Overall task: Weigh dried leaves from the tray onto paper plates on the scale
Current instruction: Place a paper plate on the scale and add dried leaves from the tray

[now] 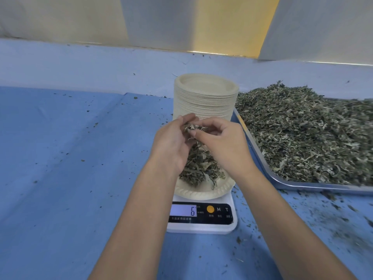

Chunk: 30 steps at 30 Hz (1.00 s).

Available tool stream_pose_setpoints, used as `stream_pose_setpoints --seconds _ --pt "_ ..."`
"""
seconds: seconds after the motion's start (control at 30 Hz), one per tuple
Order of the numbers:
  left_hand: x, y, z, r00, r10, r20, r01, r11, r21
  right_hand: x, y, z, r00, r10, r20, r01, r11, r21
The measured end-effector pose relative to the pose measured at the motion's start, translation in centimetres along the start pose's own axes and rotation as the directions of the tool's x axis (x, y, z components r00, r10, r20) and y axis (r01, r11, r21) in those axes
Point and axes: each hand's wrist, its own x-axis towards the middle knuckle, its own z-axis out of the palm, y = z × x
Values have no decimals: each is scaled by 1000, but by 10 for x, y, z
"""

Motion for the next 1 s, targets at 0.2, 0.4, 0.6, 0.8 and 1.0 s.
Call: stream_pose_setpoints --seconds 0.2,0.4,0.6,0.8,1.0 --pt "4 11 -13 999 38 -21 -40 995 -88 7 2 -11 996 67 -65 -61 994 95" --pt "2 14 -15 998 54 -40 -57 995 -77 6 0 -12 997 74 -4 -74 995 71" --pt "1 14 -16 998 48 -49 -51 997 -51 3 -5 -17 975 77 209 -80 997 4" --pt "0 13 -16 997 49 -60 -51 998 -37 3 3 -18 969 116 220 -84 985 -151" --pt "-1 13 -16 999 44 -3 -44 999 0 7 7 -14 987 81 138 -65 992 -112"
